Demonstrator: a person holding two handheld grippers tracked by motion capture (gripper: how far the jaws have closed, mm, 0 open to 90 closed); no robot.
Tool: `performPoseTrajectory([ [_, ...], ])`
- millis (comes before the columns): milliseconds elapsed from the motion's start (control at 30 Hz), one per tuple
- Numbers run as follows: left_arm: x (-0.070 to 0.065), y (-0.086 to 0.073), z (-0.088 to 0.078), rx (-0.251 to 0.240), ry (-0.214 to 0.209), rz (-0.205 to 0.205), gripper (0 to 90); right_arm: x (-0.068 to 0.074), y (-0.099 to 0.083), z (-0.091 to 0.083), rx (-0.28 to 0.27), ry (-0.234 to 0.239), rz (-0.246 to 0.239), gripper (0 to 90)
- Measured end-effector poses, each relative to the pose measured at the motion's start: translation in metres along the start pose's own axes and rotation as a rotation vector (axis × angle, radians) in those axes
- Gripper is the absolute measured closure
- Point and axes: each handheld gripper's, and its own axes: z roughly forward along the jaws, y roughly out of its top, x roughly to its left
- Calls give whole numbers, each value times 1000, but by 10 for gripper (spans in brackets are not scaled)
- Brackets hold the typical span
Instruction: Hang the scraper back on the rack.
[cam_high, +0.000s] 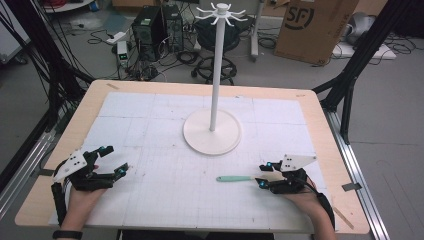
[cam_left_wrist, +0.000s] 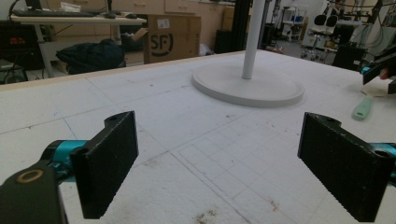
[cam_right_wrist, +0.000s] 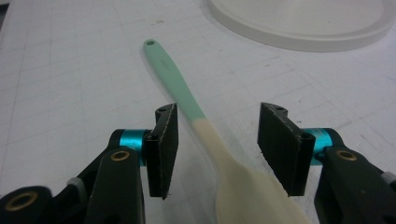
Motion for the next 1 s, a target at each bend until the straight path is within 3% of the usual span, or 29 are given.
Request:
performPoseTrajectory([
  [133,0,0,0,0,-1,3,126,1,3,7,68,8,-36,586],
  [267,-1,0,0,0,0,6,126,0,6,11,100,12,-51,627],
  [700,-1,0,0,1,0,7,127,-7,10,15,155,50,-16,640],
  [833,-1,0,0,4,3,11,126,-8,15,18,190,66,-13,698],
  [1000,-1,0,1,5,3,11,127,-8,15,18,192,62,10,749],
])
